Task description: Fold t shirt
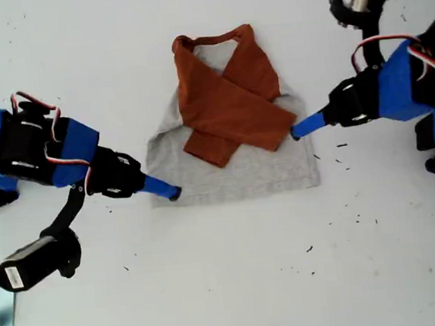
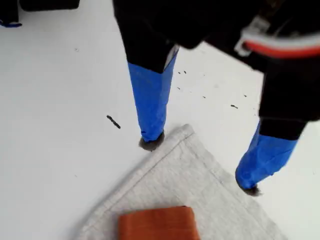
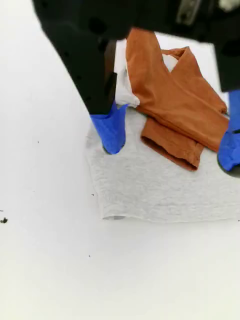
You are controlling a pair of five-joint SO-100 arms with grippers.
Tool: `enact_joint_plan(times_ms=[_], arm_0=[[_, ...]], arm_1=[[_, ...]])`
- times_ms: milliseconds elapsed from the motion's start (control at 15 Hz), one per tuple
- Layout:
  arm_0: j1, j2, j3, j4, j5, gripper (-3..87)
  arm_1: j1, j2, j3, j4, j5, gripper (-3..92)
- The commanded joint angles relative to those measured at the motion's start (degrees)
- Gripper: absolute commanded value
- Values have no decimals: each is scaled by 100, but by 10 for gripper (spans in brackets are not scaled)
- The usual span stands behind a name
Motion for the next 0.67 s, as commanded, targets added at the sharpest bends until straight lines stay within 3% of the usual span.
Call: enact_joint_plan(times_ms=[0,133,600], arm_0=[[18,88,-299,-79,-62,316],[44,9,-202,-70,-44,320],[-158,-1696,-97,-703,-141,327]], arm_1=[[70,571,185,-158,-149,325],[-158,246,176,114,-18,400],[-1020,-2531,-246,-668,1178,338]])
